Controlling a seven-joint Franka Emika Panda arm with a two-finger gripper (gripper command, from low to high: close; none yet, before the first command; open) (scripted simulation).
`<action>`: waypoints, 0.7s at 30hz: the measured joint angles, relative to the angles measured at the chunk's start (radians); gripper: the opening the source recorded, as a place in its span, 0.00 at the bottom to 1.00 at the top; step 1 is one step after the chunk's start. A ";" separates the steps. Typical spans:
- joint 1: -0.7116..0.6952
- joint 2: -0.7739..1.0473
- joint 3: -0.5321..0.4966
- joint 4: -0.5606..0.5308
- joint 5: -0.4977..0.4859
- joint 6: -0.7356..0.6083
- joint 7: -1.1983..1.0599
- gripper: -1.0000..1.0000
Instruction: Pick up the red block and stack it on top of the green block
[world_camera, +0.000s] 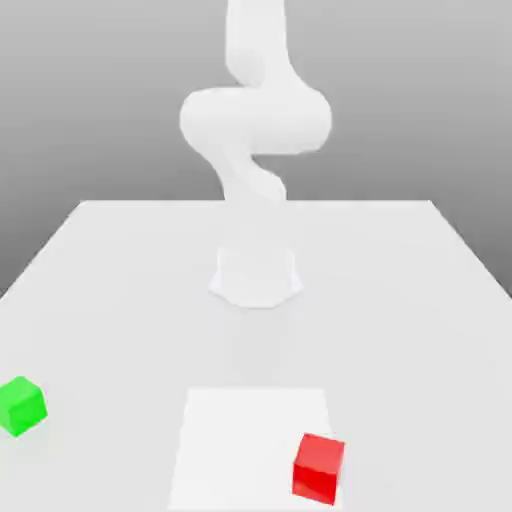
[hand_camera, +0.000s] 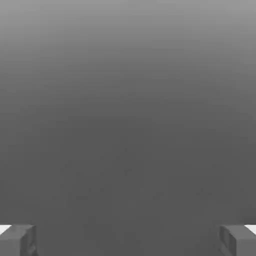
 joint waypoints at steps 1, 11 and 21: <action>-0.010 0.039 0.016 -0.008 -0.007 0.015 0.024 0.50; -0.079 0.407 0.133 -0.079 -0.088 0.154 0.255 0.50; -0.068 0.765 0.173 -0.151 -0.125 0.295 0.452 0.50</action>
